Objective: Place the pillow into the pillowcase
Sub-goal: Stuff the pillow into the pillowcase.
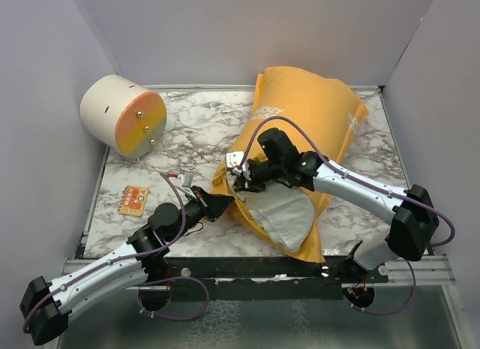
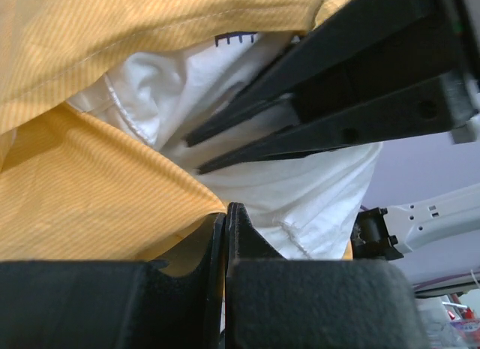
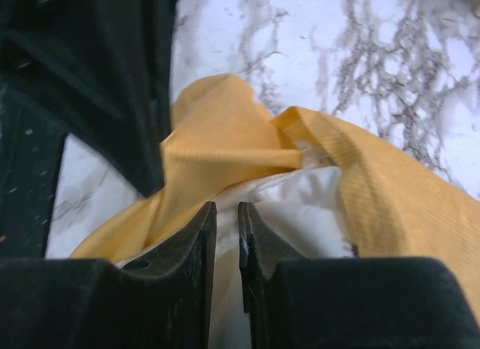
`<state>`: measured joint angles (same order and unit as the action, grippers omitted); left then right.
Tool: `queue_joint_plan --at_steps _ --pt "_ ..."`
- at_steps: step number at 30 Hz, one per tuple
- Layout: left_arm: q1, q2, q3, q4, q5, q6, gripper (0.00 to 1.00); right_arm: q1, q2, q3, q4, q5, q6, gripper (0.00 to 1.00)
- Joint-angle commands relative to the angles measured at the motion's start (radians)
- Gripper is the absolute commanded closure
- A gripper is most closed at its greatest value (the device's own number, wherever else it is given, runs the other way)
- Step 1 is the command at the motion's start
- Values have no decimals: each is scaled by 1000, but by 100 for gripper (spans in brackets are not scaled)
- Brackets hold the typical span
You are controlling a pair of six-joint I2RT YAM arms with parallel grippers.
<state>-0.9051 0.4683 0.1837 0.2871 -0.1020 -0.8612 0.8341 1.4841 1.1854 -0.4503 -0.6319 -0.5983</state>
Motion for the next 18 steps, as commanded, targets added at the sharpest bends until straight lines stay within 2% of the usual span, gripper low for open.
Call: queue_joint_plan --at_steps 1,4,7,11,13,15,16,17,18 --pt "2 63 79 98 32 37 100 17 72 -62 208 314 106 82" --pt "2 122 125 123 64 57 100 17 135 -151 300 480 121 83" --pt "2 190 195 142 123 77 100 8 217 -210 425 701 135 92" --pt "7 199 313 84 140 126 100 -69 291 -240 463 761 119 96" --pt "15 206 365 63 142 142 100 -102 307 -236 424 709 114 96" --pt "22 250 404 69 169 144 100 -118 296 -229 341 560 83 93" --pt "24 288 416 83 187 139 100 -119 279 -220 280 438 53 89" --pt "26 339 422 104 203 128 100 -120 260 -205 199 300 9 79" --pt "29 395 423 127 215 111 100 -122 234 -182 116 182 -42 61"
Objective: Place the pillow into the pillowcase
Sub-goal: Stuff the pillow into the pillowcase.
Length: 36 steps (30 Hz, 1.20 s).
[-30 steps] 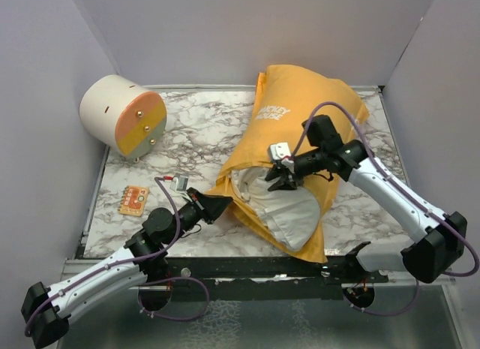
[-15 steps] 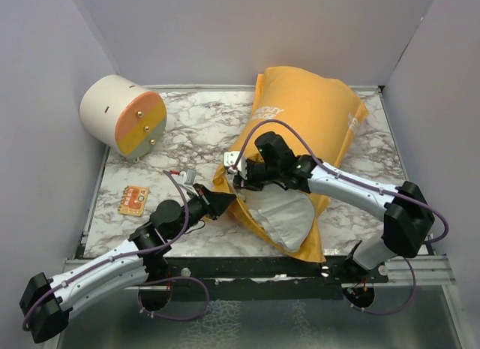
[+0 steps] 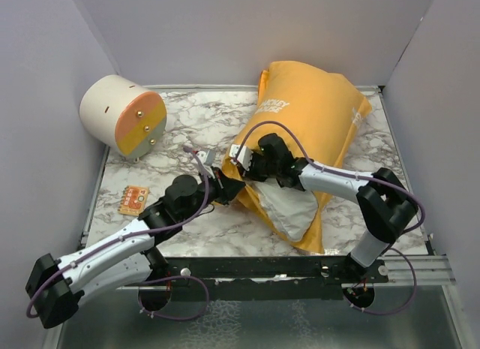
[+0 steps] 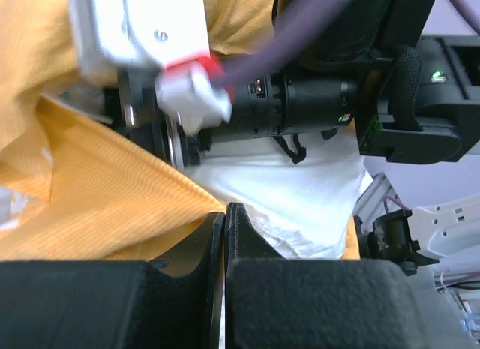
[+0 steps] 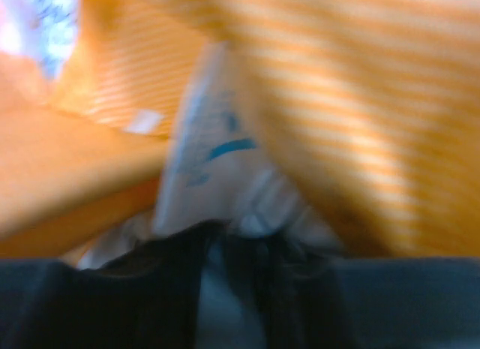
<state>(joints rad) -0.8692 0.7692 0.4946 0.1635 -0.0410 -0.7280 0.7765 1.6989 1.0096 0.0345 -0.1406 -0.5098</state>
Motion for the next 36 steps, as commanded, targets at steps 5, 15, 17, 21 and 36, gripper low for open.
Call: queue_joint_plan --at_steps 5,15,17,21,36 --pt "37 258 50 338 183 -107 100 -148 -145 145 -592 -582 -208 29" --pt "125 315 -38 342 203 -167 93 -218 -315 387 -1080 -877 -542 21" --pt "129 337 -35 352 224 -169 93 -218 -331 392 -1147 -891 -598 21" --pt "141 357 -27 344 249 -162 93 -218 -391 331 -1263 -830 -742 21" --pt "154 318 51 -81 222 -125 50 -218 -463 153 -1125 -463 -770 21"
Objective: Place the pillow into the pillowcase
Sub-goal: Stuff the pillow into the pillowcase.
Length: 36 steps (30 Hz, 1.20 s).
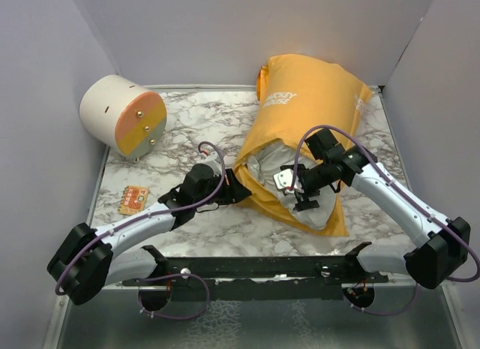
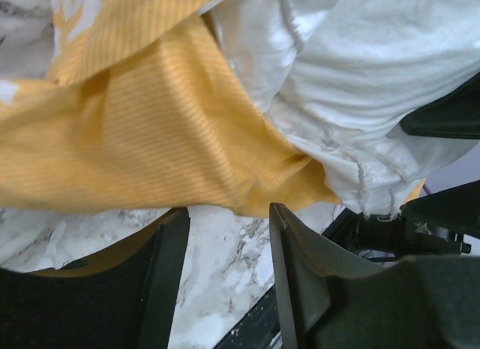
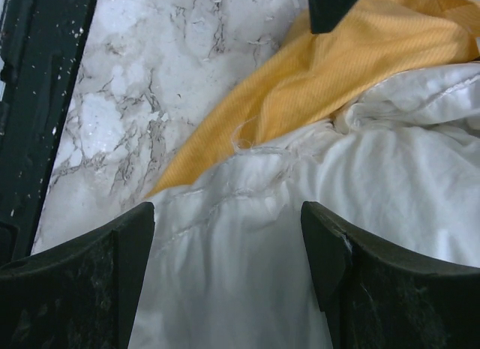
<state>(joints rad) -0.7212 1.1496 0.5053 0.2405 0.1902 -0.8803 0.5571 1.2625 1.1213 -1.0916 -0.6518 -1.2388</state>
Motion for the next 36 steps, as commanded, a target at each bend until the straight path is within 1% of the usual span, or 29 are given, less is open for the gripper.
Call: queue_joint_plan --at_steps 1,3,5,7,8,9,10,11,13,15,18,21,23,27,36 --pt "6 -87 45 -191 -5 35 47 1 -26 39 -5 44 -50 21" --pt "5 -143 52 -225 9 39 45 1 -29 20 7 52 -54 21" --pt "4 -199 46 -216 37 7 45 1 -29 -5 35 78 -50 21" --pt "-13 -242 20 -143 61 -89 45 1 -28 -23 67 110 -34 21" --pt "-34 -255 5 -91 49 -138 45 2 -27 -26 75 119 -30 21" --pt "-73 -262 -8 -42 7 -180 44 1 -25 -26 82 122 -29 21" --pt "-123 -261 -13 -4 -58 -214 40 2 -23 -24 85 118 -25 21" --pt "-179 -250 -15 24 -149 -235 37 2 -22 -18 85 109 -22 21" --pt "-280 -212 -2 51 -330 -254 29 2 -20 -12 88 93 -18 21" --pt "-324 -162 28 28 -472 -283 27 0 -20 -10 90 86 -13 21" --pt "-329 -74 98 -106 -610 -380 32 1 -21 -12 99 92 -11 21" --pt "-331 5 151 -222 -679 -475 44 1 -23 -12 101 96 -11 21" --pt "-331 50 147 -206 -706 -501 46 2 -22 -14 101 90 -10 21" --pt "-331 126 146 -75 -725 -484 46 2 -22 -16 102 75 -7 21" --pt "-327 273 227 -119 -744 -501 46 2 -31 -30 102 69 -4 21"
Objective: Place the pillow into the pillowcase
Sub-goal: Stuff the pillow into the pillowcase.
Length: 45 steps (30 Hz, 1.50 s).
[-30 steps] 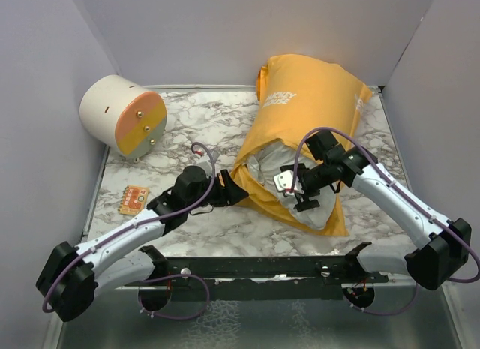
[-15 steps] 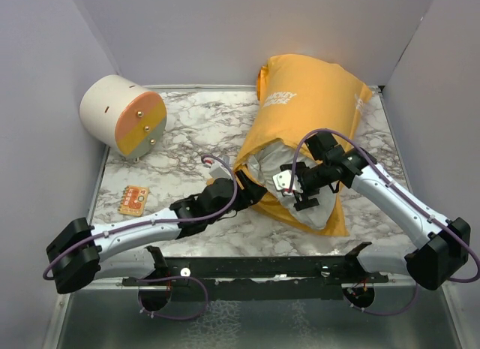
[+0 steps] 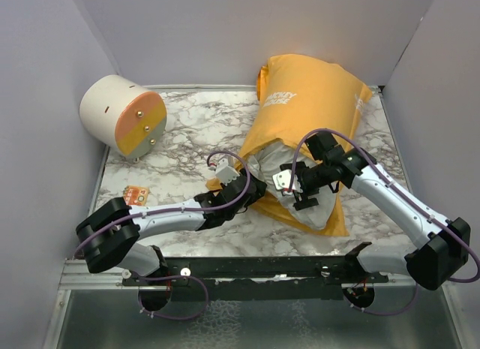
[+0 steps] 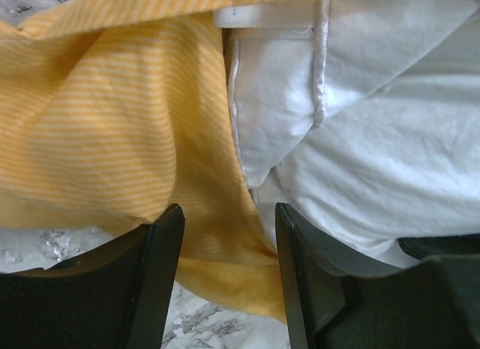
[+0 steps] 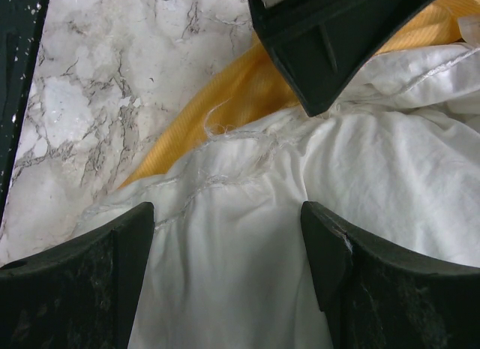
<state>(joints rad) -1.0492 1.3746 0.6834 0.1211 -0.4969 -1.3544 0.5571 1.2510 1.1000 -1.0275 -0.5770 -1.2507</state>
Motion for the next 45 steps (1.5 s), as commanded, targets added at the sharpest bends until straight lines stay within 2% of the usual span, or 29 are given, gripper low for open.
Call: queue_joint_plan --at_steps 1,4,7,10,12,13,16,19,21,23,25,27,30,34,39,42,45 --pt "2 63 54 5 -56 -28 46 2 -20 -11 39 -6 8 21" --pt "4 100 72 15 -54 -27 47 1 -22 -19 40 -2 7 21" --pt "11 128 81 17 -51 -23 58 1 -29 -37 42 5 4 21" --pt "15 139 62 51 -37 -7 75 1 -36 -56 47 31 1 21" --pt "21 135 41 93 -21 18 96 2 -38 -77 70 58 -1 20" --pt "23 129 28 119 -7 34 100 1 -38 -89 90 74 0 20" --pt "28 98 1 157 38 87 100 1 -38 -139 203 170 30 22" --pt "28 32 -32 177 104 137 100 1 -28 -192 389 329 96 31" --pt "27 -9 -54 182 145 161 100 -4 -12 -206 517 409 131 45" --pt "27 -40 -68 175 177 176 100 -12 2 -192 597 436 168 67" --pt "28 -50 -79 168 196 194 100 -19 15 -164 650 445 205 83" --pt "28 -45 -90 167 209 199 100 -25 30 -133 699 468 247 93" --pt "28 -28 -106 206 250 205 100 -36 46 -108 787 517 298 98" --pt "28 -5 -105 290 342 229 100 -40 81 -124 951 566 370 99" --pt "28 16 -13 359 572 285 100 -40 163 -183 1223 673 496 99" --pt "24 6 31 378 712 293 100 -50 236 -177 1299 744 548 99" --pt "25 -55 59 358 748 303 100 -60 277 -204 1323 753 566 99"
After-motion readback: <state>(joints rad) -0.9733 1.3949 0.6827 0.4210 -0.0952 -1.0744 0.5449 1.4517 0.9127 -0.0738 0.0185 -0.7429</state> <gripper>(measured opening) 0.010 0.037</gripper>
